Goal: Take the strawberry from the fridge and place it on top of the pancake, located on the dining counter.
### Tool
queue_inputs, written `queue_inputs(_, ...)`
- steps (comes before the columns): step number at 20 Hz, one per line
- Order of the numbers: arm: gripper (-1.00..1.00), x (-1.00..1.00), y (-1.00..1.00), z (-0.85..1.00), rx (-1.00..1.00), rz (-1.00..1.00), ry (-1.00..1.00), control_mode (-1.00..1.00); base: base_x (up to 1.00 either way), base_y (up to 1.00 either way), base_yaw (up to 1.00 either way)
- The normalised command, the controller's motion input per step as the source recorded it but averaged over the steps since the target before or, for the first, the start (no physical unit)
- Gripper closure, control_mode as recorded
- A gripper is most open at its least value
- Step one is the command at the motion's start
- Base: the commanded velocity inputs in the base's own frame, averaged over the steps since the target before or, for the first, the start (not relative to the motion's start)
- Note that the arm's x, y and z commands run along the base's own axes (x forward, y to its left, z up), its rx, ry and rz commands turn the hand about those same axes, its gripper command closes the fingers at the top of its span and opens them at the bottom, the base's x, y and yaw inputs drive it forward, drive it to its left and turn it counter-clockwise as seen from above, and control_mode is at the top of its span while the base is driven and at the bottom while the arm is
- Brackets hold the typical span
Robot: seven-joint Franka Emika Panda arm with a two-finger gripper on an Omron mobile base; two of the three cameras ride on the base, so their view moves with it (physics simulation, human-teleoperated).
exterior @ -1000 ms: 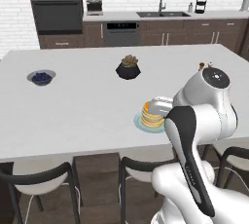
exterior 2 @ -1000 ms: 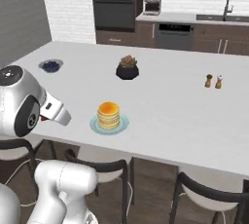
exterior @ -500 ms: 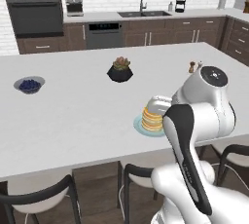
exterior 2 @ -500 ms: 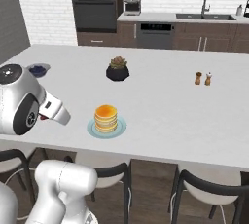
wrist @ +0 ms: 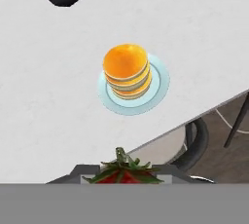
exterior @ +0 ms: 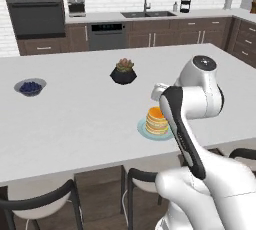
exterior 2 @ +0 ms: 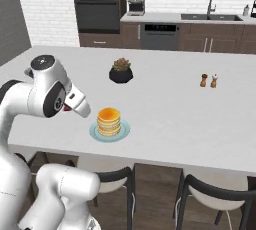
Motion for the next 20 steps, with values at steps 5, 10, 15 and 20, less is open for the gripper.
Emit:
queue_inputs(5,1.00,0.38,-0.42,-0.14,0.12,0.00,0.19,-1.00,0.00,0.00,0.00)
queue_inputs(10,1.00,0.13,0.00,-0.23,0.00,0.00,0.21,-1.00,0.00,0.00,0.00)
queue_inputs(15,1.00,0.35,0.00,-0.30,0.00,0.00,0.24,-1.00,0.00,0.00,0.00)
queue_inputs(20,1.00,0.46,-0.09,-0.21,0.00,0.00,0.15,-1.00,0.00,0.00,0.00)
